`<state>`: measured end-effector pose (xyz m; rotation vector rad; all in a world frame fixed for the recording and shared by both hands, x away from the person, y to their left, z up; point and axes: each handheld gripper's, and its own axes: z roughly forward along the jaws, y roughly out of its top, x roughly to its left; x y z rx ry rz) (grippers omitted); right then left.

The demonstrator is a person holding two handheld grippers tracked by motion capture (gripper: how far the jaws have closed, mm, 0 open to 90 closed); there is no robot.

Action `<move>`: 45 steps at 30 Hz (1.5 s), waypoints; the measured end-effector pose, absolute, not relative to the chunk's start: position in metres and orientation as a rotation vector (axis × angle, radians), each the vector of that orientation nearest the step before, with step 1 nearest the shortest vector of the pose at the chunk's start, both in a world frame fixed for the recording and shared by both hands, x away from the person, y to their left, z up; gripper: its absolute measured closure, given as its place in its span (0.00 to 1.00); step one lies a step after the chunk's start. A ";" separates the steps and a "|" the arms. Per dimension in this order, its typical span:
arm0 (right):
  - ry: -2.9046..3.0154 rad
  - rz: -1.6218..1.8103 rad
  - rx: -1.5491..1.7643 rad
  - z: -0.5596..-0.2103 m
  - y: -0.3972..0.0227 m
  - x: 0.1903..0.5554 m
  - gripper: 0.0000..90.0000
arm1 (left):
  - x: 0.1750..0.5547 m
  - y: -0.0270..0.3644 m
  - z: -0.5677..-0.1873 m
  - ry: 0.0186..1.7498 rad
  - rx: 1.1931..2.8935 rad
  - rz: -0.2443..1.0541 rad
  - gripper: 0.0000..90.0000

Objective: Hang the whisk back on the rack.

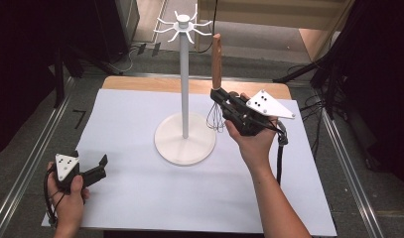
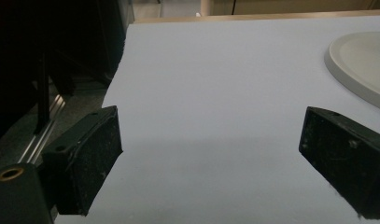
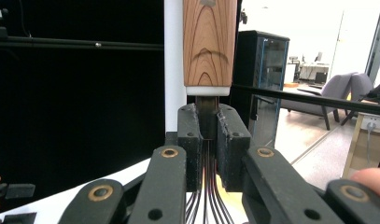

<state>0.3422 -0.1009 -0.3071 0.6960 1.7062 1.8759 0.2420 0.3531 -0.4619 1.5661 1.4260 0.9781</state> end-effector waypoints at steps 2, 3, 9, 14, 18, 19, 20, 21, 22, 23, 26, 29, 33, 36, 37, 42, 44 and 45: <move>1.699 1.884 0.697 -0.306 -0.101 0.344 0.92 | 0.242 0.353 -0.462 1.426 1.566 0.978 0.07; 1.703 1.889 0.702 -0.306 -0.101 0.344 0.92 | 0.242 0.353 -0.462 1.425 1.566 0.978 0.07; 1.700 1.904 0.702 -0.303 -0.100 0.349 0.92 | 0.242 0.353 -0.462 1.427 1.565 0.976 0.07; 1.700 1.913 0.696 -0.302 -0.098 0.350 0.92 | 0.242 0.353 -0.462 1.423 1.566 0.978 0.07; 1.701 1.911 0.696 -0.302 -0.097 0.351 0.92 | 0.242 0.353 -0.462 1.423 1.566 0.979 0.07; 1.702 1.913 0.698 -0.302 -0.097 0.351 0.92 | 0.242 0.353 -0.462 1.423 1.566 0.978 0.07; 1.700 1.914 0.696 -0.302 -0.096 0.351 0.92 | 0.242 0.353 -0.462 1.423 1.566 0.978 0.07; 1.699 1.916 0.690 -0.301 -0.096 0.351 0.92 | 0.242 0.353 -0.462 1.423 1.566 0.978 0.07; 1.699 1.918 0.689 -0.300 -0.096 0.351 0.92 | 0.242 0.353 -0.462 1.424 1.566 0.978 0.07; 1.702 1.918 0.692 -0.300 -0.096 0.351 0.92 | 0.242 0.353 -0.462 1.423 1.566 0.978 0.07; 1.703 1.917 0.691 -0.299 -0.095 0.352 0.92 | 0.242 0.353 -0.462 1.422 1.567 0.979 0.07; 1.706 1.917 0.695 -0.299 -0.094 0.352 0.92 | 0.242 0.353 -0.462 1.422 1.567 0.980 0.07; 1.712 1.919 0.690 -0.299 -0.094 0.353 0.92 | 0.242 0.353 -0.462 1.422 1.568 0.979 0.07; 1.720 1.921 0.695 -0.299 -0.094 0.353 0.92 | 0.242 0.353 -0.462 1.424 1.566 0.979 0.07; 1.721 1.922 0.690 -0.299 -0.093 0.354 0.92 | 0.242 0.353 -0.462 1.424 1.566 0.979 0.07; 1.737 1.931 0.699 -0.298 -0.092 0.355 0.92 | 0.242 0.353 -0.462 1.424 1.566 0.978 0.07; 1.740 1.933 0.697 -0.297 -0.091 0.356 0.92 | 0.242 0.353 -0.462 1.425 1.566 0.978 0.07; 1.740 1.934 0.697 -0.297 -0.090 0.356 0.92 | 0.242 0.353 -0.462 1.425 1.566 0.977 0.07</move>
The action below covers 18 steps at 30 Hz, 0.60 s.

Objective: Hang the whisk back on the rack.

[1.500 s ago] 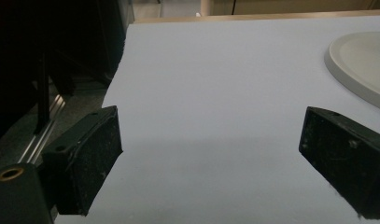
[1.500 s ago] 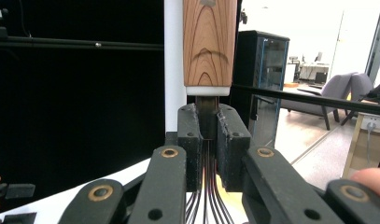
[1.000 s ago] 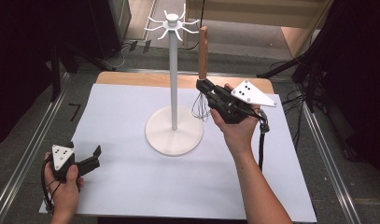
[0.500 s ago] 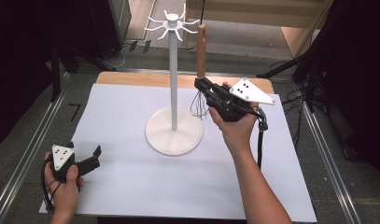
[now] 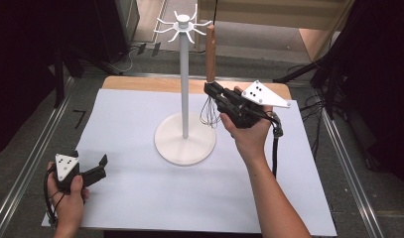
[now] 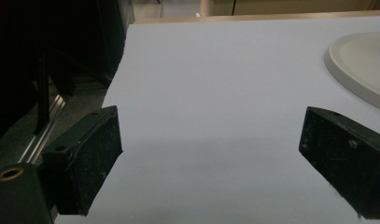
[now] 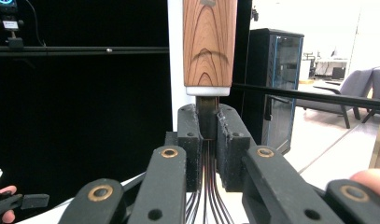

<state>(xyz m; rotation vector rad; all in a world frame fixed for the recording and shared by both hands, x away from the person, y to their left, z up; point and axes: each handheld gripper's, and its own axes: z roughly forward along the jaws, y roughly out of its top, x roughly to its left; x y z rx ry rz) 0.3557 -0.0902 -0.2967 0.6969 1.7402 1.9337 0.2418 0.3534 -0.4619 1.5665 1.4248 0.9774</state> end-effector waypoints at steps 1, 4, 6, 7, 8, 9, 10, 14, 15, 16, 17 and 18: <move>1.742 1.935 0.698 -0.297 -0.090 0.356 0.92 | 0.242 0.353 -0.462 1.425 1.567 0.977 0.07; 1.743 1.935 0.696 -0.296 -0.088 0.357 0.92 | 0.242 0.354 -0.462 1.424 1.565 0.976 0.07; 1.747 1.933 0.695 -0.296 -0.086 0.357 0.92 | 0.242 0.354 -0.462 1.424 1.567 0.976 0.07; 1.746 1.933 0.695 -0.296 -0.086 0.357 0.92 | 0.242 0.354 -0.462 1.424 1.566 0.976 0.07; 1.743 1.933 0.689 -0.296 -0.085 0.358 0.92 | 0.242 0.354 -0.462 1.425 1.566 0.975 0.07; 1.742 1.932 0.688 -0.297 -0.085 0.358 0.92 | 0.242 0.354 -0.462 1.424 1.568 0.974 0.07; 1.738 1.933 0.686 -0.297 -0.084 0.359 0.92 | 0.242 0.354 -0.462 1.424 1.566 0.974 0.07; 1.735 1.930 0.685 -0.298 -0.080 0.360 0.92 | 0.242 0.354 -0.462 1.424 1.566 0.974 0.07; 1.731 1.932 0.683 -0.298 -0.079 0.361 0.92 | 0.242 0.354 -0.462 1.423 1.566 0.974 0.07; 1.731 1.938 0.686 -0.298 -0.078 0.361 0.92 | 0.242 0.354 -0.462 1.423 1.566 0.974 0.07; 1.727 1.940 0.684 -0.299 -0.078 0.361 0.92 | 0.242 0.354 -0.462 1.423 1.566 0.974 0.07; 1.725 1.939 0.683 -0.299 -0.077 0.361 0.92 | 0.242 0.354 -0.462 1.423 1.566 0.974 0.07</move>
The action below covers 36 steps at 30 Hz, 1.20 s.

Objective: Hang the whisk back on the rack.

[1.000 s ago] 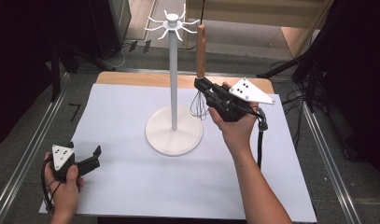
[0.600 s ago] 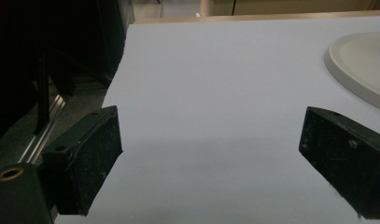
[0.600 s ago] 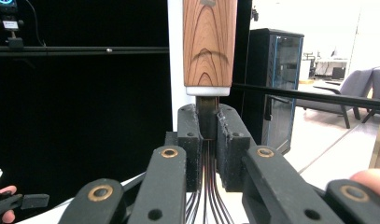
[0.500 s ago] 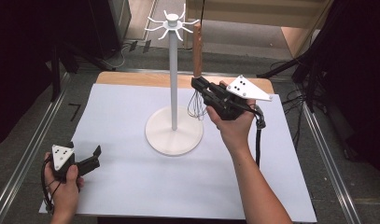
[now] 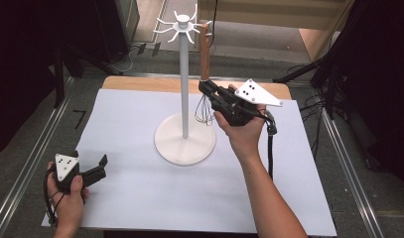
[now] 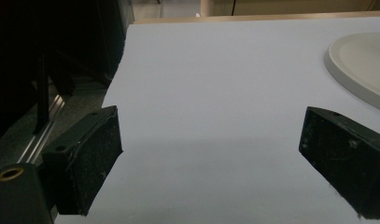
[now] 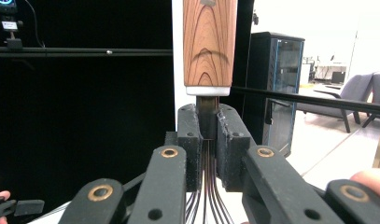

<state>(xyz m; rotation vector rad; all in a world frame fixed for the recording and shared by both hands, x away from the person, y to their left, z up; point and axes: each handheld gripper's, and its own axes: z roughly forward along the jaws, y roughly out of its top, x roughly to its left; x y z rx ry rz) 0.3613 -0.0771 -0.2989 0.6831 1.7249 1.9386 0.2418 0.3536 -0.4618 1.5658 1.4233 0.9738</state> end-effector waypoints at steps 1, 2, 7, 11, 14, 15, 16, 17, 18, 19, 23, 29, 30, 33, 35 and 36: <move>1.720 1.939 0.676 -0.299 -0.077 0.362 0.92 | 0.242 0.354 -0.462 1.424 1.567 0.974 0.07; 1.716 1.942 0.673 -0.300 -0.076 0.362 0.92 | 0.242 0.354 -0.462 1.425 1.567 0.975 0.07; 1.701 1.927 0.666 -0.302 -0.073 0.364 0.92 | 0.242 0.353 -0.462 1.424 1.566 0.977 0.07; 1.685 1.925 0.665 -0.303 -0.071 0.365 0.92 | 0.242 0.353 -0.462 1.424 1.567 0.977 0.07; 1.672 1.923 0.666 -0.304 -0.070 0.365 0.92 | 0.242 0.353 -0.462 1.423 1.567 0.977 0.07; 1.672 1.921 0.665 -0.304 -0.070 0.365 0.92 | 0.242 0.353 -0.462 1.423 1.567 0.978 0.07; 1.673 1.917 0.662 -0.305 -0.069 0.366 0.92 | 0.242 0.353 -0.462 1.422 1.566 0.978 0.07; 1.677 1.916 0.668 -0.305 -0.069 0.366 0.92 | 0.242 0.353 -0.462 1.421 1.567 0.978 0.07; 1.676 1.915 0.667 -0.306 -0.068 0.366 0.92 | 0.242 0.353 -0.462 1.421 1.567 0.978 0.07; 1.676 1.913 0.663 -0.306 -0.068 0.366 0.92 | 0.242 0.353 -0.462 1.422 1.566 0.977 0.07; 1.669 1.917 0.662 -0.307 -0.067 0.366 0.92 | 0.242 0.353 -0.462 1.421 1.568 0.978 0.07; 1.664 1.927 0.674 -0.309 -0.065 0.367 0.92 | 0.242 0.353 -0.462 1.422 1.567 0.977 0.07; 1.663 1.925 0.672 -0.309 -0.065 0.367 0.92 | 0.242 0.353 -0.462 1.422 1.566 0.976 0.07; 1.664 1.926 0.679 -0.311 -0.065 0.367 0.92 | 0.242 0.354 -0.462 1.423 1.567 0.974 0.07; 1.663 1.930 0.681 -0.312 -0.066 0.367 0.92 | 0.242 0.354 -0.462 1.423 1.566 0.974 0.07; 1.661 1.930 0.680 -0.313 -0.066 0.367 0.92 | 0.242 0.354 -0.462 1.423 1.566 0.975 0.07</move>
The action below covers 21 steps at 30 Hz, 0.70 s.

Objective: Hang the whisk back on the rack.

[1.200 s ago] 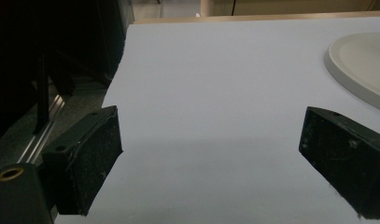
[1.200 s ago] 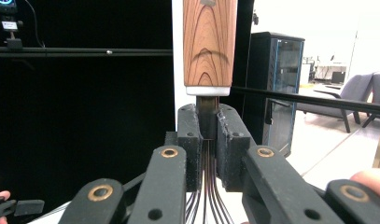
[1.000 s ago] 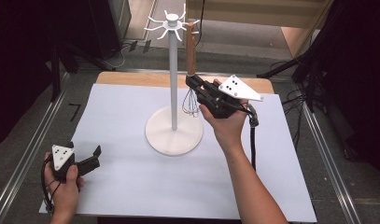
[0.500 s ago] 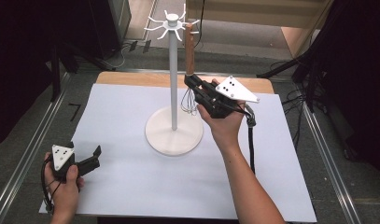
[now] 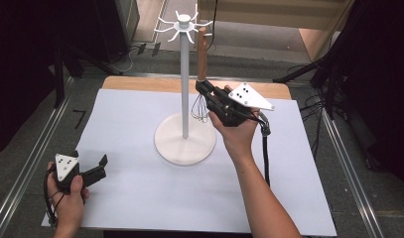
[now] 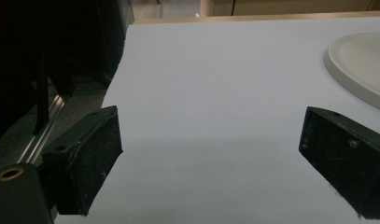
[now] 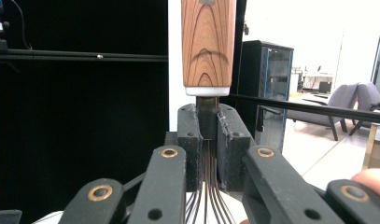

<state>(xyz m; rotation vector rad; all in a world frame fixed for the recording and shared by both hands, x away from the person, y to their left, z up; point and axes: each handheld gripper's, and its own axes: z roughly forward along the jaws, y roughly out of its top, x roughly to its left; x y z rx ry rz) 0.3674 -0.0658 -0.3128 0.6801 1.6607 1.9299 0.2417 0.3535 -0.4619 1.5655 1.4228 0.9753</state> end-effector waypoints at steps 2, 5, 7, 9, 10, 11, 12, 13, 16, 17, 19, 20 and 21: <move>1.659 1.935 0.678 -0.313 -0.066 0.367 0.92 | 0.242 0.353 -0.462 1.423 1.565 0.975 0.07; 1.665 1.935 0.680 -0.313 -0.066 0.367 0.92 | 0.242 0.353 -0.462 1.422 1.566 0.976 0.07; 1.669 1.933 0.686 -0.312 -0.066 0.367 0.92 | 0.242 0.353 -0.462 1.422 1.566 0.976 0.07; 1.682 1.929 0.692 -0.311 -0.067 0.366 0.92 | 0.242 0.353 -0.462 1.422 1.566 0.976 0.07; 1.684 1.917 0.703 -0.310 -0.066 0.366 0.92 | 0.242 0.353 -0.462 1.422 1.567 0.977 0.07; 1.685 1.906 0.708 -0.309 -0.067 0.365 0.91 | 0.242 0.353 -0.462 1.422 1.567 0.977 0.07; 1.690 1.892 0.721 -0.308 -0.067 0.364 0.91 | 0.242 0.353 -0.462 1.423 1.567 0.976 0.07; 1.697 1.886 0.725 -0.307 -0.068 0.364 0.90 | 0.242 0.354 -0.462 1.423 1.568 0.975 0.07; 1.710 1.884 0.744 -0.305 -0.070 0.363 0.78 | 0.242 0.353 -0.462 1.422 1.568 0.976 0.07; 1.714 1.879 0.749 -0.305 -0.071 0.363 0.74 | 0.242 0.353 -0.462 1.422 1.568 0.976 0.07; 1.718 1.863 0.771 -0.304 -0.072 0.362 0.65 | 0.242 0.353 -0.462 1.422 1.568 0.977 0.07; 1.717 1.850 0.778 -0.305 -0.073 0.361 0.61 | 0.242 0.353 -0.462 1.422 1.568 0.976 0.07; 1.715 1.843 0.779 -0.305 -0.075 0.361 0.57 | 0.242 0.354 -0.462 1.421 1.570 0.977 0.07</move>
